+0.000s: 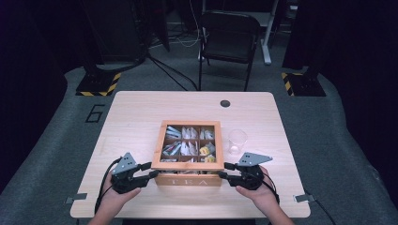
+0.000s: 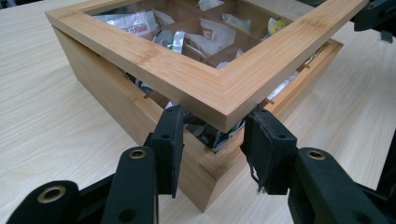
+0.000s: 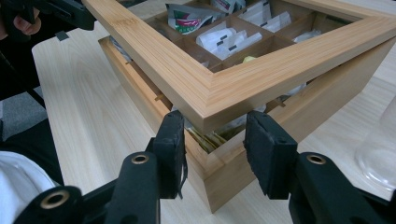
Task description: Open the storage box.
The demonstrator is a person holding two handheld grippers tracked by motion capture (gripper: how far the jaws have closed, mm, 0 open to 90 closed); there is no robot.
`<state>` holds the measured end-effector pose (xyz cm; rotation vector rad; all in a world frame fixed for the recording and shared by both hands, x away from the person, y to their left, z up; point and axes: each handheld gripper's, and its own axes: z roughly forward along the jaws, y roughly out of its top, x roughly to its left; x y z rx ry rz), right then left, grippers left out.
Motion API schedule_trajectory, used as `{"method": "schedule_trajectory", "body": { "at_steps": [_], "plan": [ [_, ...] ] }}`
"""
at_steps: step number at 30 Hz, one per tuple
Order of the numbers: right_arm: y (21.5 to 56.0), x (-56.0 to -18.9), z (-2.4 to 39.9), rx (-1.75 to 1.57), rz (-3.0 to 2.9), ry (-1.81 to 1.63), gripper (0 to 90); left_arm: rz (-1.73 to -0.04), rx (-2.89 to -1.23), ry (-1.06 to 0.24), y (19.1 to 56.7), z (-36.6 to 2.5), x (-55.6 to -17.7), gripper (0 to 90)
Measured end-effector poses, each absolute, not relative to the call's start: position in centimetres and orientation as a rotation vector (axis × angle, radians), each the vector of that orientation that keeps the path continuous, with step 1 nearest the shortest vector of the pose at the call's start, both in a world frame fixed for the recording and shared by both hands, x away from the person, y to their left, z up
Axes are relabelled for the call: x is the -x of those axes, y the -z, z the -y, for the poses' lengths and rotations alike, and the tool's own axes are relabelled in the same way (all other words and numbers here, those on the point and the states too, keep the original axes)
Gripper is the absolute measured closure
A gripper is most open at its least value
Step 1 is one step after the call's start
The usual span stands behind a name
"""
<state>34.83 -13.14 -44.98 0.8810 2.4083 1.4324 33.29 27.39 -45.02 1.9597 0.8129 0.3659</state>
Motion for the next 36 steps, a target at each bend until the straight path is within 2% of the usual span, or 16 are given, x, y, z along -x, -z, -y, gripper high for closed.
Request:
{"method": "schedule_trajectory", "body": {
  "at_steps": [16,27,36],
  "plan": [
    [43.1,-35.6,13.1,-0.895,-2.403,-1.431,57.4,-0.840,-1.938,-0.326,43.0,-27.7,-34.0,57.7],
    [42.0,-36.1,13.2,-0.918,-2.376,-1.438,53.9,-0.805,-1.929,-0.394,41.7,-27.5,-34.3,56.1],
    [40.9,-36.3,13.0,-0.888,-2.346,-1.433,51.8,-0.794,-1.911,-0.395,41.0,-27.7,-34.6,56.2]
  ]
}}
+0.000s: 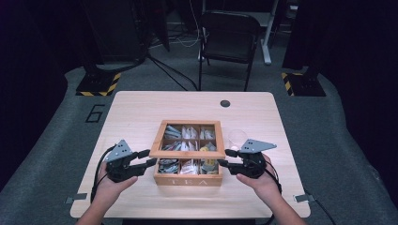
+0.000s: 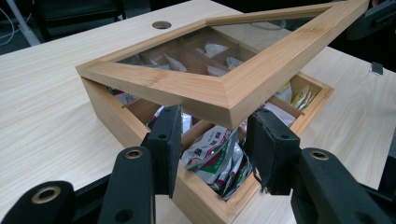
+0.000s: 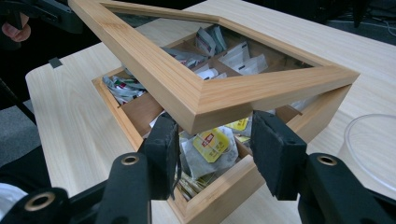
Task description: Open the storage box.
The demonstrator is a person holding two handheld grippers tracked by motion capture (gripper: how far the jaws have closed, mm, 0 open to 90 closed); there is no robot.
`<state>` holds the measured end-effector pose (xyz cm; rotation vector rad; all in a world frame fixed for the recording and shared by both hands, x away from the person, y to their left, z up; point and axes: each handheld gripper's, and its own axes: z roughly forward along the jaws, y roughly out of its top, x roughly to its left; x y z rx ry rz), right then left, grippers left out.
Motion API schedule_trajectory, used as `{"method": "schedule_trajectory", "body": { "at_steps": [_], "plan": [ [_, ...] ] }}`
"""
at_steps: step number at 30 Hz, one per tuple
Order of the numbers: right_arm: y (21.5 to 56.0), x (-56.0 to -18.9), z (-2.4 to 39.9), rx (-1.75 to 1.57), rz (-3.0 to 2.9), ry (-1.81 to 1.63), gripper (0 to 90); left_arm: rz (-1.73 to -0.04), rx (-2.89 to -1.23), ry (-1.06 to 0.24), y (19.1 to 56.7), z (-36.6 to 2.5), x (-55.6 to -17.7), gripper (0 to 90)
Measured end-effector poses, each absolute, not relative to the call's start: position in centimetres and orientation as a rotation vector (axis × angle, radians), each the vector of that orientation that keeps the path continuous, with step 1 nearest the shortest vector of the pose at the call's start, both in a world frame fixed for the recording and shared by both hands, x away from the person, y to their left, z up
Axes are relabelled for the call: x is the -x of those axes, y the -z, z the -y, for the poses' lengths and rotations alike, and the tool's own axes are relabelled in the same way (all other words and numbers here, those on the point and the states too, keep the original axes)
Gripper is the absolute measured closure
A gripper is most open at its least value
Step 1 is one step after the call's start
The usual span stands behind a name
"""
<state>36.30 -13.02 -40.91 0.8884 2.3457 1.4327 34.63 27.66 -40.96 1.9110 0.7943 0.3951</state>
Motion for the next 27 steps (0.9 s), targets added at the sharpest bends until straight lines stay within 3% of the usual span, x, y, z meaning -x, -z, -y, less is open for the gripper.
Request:
{"method": "schedule_trajectory", "body": {
  "at_steps": [27],
  "plan": [
    [38.4,-37.7,13.0,-0.845,-2.316,-1.442,51.0,-0.757,-1.898,-0.435,38.5,-27.7,-35.9,56.1]
  ]
}}
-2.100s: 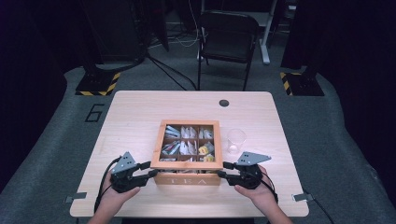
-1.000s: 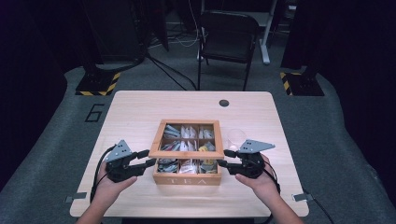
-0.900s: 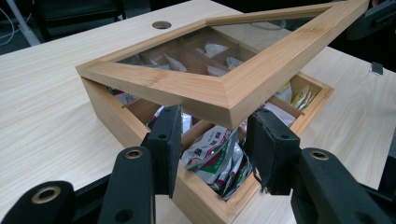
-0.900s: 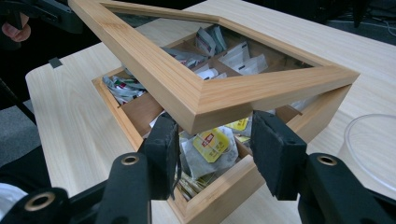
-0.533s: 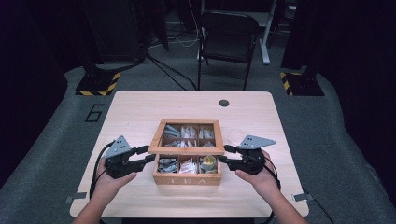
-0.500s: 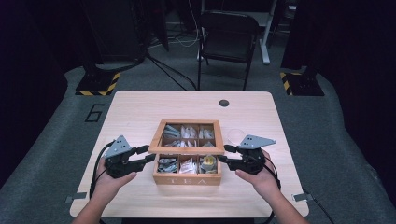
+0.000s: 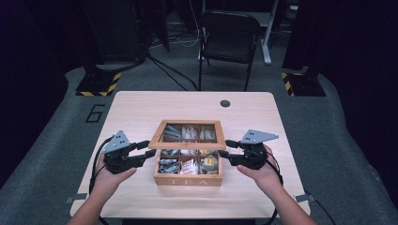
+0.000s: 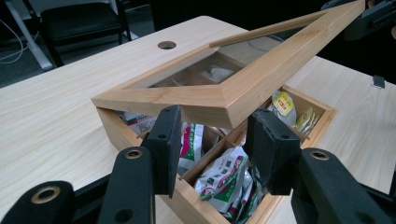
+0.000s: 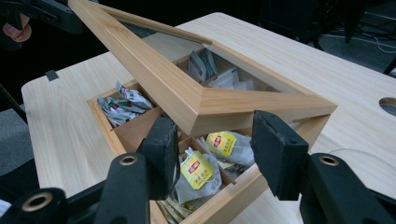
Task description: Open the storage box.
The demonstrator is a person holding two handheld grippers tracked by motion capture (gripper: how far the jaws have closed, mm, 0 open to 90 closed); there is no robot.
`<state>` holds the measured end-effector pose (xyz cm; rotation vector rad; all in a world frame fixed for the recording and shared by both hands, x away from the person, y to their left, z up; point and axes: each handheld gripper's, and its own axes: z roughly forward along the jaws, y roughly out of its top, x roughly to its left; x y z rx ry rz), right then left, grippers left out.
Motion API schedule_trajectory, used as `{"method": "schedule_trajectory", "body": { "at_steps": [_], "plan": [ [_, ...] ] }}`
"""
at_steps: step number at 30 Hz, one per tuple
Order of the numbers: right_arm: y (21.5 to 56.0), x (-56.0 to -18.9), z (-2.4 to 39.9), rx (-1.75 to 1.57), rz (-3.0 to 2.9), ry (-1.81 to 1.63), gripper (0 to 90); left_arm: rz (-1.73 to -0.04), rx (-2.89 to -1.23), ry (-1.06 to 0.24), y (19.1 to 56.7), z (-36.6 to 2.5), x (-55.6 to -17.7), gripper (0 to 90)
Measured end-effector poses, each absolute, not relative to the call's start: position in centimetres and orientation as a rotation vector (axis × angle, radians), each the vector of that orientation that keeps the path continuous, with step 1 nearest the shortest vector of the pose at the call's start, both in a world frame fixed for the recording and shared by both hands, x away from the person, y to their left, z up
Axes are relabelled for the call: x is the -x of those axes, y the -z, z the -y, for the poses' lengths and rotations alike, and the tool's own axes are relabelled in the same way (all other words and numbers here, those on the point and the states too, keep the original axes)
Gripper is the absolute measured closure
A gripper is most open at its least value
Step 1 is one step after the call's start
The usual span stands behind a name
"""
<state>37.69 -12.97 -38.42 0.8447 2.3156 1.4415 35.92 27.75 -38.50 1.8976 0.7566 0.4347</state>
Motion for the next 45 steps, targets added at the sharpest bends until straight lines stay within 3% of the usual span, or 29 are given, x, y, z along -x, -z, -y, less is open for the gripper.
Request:
{"method": "schedule_trajectory", "body": {
  "at_steps": [45],
  "plan": [
    [35.6,-40.9,12.4,-0.799,-2.264,-1.440,49.9,-0.745,-1.870,-0.485,36.4,-27.4,-39.7,57.6]
  ]
}}
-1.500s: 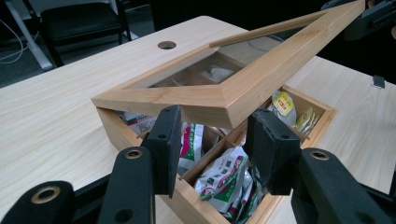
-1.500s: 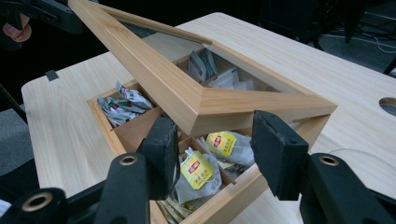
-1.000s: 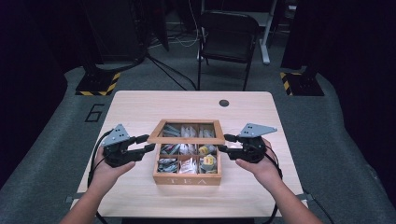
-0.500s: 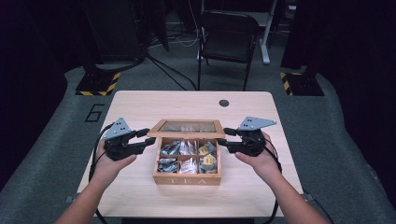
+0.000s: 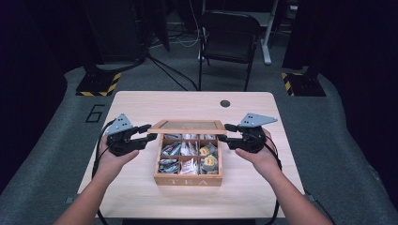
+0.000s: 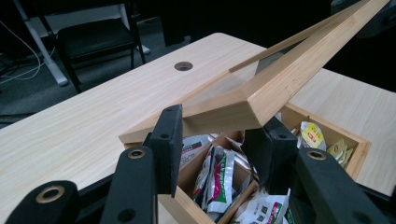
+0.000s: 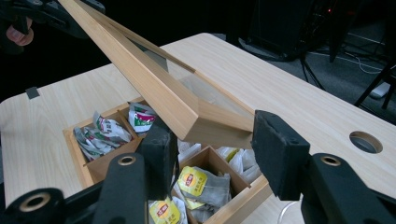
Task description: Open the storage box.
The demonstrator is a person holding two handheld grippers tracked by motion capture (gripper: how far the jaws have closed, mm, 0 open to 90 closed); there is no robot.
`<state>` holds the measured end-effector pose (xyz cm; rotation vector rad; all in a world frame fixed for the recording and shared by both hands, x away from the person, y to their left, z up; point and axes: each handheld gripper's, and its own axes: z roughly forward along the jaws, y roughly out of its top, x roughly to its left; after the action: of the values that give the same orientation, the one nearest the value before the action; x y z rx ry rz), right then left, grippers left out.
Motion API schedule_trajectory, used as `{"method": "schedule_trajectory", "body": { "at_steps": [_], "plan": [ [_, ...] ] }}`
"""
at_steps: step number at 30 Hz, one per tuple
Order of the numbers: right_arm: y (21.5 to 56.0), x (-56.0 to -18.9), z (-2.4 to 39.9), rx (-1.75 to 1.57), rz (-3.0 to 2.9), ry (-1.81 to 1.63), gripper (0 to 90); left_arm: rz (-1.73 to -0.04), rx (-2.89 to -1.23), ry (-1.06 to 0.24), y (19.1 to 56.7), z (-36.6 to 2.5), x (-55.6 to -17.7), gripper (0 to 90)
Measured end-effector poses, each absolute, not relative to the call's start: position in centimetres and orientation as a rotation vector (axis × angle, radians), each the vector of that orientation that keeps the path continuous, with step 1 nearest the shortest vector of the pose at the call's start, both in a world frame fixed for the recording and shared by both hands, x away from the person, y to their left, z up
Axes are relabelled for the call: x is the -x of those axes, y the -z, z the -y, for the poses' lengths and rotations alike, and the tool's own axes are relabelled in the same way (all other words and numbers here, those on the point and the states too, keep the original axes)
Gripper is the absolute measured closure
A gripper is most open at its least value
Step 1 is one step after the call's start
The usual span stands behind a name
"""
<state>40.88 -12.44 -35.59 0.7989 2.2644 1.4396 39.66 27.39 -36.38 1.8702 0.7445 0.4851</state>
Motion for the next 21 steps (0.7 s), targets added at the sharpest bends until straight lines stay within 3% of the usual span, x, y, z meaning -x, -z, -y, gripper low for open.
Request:
{"method": "schedule_trajectory", "body": {
  "at_steps": [21],
  "plan": [
    [36.1,-41.9,11.7,-0.786,-2.252,-1.391,47.0,-0.750,-1.892,-0.523,36.6,-27.0,-40.4,56.8]
  ]
}}
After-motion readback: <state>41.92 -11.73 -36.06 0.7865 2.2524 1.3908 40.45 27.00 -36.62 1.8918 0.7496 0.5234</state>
